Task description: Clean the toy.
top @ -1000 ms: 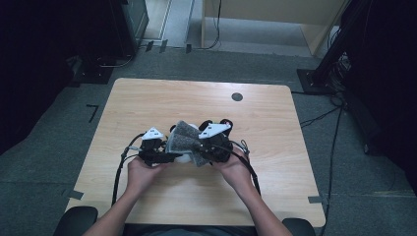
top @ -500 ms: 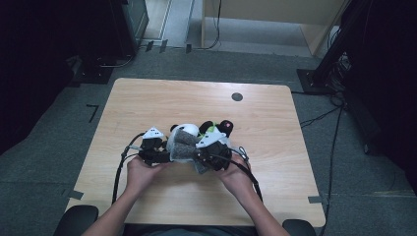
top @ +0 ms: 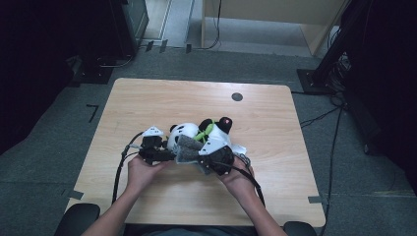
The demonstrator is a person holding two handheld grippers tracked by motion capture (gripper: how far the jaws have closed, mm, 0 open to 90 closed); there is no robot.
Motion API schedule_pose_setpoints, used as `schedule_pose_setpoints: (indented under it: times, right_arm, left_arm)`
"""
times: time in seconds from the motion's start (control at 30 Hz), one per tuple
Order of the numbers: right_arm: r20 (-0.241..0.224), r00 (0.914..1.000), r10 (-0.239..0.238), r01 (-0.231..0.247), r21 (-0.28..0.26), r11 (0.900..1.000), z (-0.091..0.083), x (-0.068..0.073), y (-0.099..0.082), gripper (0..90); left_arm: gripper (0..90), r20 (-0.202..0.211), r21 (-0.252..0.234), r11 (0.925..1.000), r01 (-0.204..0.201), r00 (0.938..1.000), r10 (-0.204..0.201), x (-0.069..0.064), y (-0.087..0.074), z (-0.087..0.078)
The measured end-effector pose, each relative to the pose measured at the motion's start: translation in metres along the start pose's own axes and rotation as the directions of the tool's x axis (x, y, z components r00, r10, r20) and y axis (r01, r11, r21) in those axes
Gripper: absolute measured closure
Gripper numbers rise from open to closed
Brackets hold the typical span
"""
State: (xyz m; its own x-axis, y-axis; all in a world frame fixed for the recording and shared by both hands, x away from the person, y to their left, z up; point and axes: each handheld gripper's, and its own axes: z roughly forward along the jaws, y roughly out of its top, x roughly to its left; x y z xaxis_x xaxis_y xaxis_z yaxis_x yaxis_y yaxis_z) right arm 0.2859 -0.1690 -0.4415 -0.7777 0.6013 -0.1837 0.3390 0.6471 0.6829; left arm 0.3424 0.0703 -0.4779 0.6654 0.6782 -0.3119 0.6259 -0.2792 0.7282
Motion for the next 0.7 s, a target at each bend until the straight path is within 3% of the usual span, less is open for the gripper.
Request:
schedule_pose_setpoints:
  times: [0.07,0.13,0.27,0.37,0.47,0.6,0.7]
  right_arm:
    - [0.016,0.9998,0.013,-0.013,-0.014,0.9998,0.001,-0.006,-0.005,81.0]
    - [-0.016,0.9976,0.068,-0.069,-0.031,0.9972,0.000,-0.013,-0.009,81.0]
    - [-0.057,0.9877,0.146,-0.149,-0.050,0.9876,-0.009,-0.026,-0.012,80.8]
    - [-0.053,0.9779,0.202,-0.206,-0.072,0.9759,-0.021,-0.035,-0.013,80.8]
    - [-0.029,0.9763,0.215,-0.216,-0.078,0.9732,-0.027,-0.037,-0.010,80.8]
    - [-0.078,0.9666,0.244,-0.253,-0.143,0.9568,-0.035,-0.029,0.002,80.9]
    - [-0.069,0.9715,0.227,-0.236,-0.184,0.9542,-0.037,-0.021,0.017,80.8]
  left_arm:
    - [36.0,-0.009,-0.003,0.9999,-0.011,0.9999,0.011,-0.003,0.000,0.002]
    - [36.0,-0.006,-0.010,0.9999,-0.011,0.9999,0.011,-0.002,0.000,0.004]
    - [36.0,-0.001,-0.013,0.9999,-0.005,1.0000,0.005,-0.001,0.001,0.004]
    - [35.8,-0.002,-0.015,0.9999,-0.005,1.0000,0.005,-0.001,0.001,0.004]
    - [35.5,-0.010,-0.018,0.9998,-0.004,0.9999,0.004,-0.003,0.001,0.005]
    - [34.2,-0.026,-0.023,0.9997,-0.007,0.9997,0.006,-0.006,-0.001,0.005]
    - [33.3,-0.029,-0.034,0.9994,0.007,0.9995,-0.008,-0.007,-0.002,0.005]
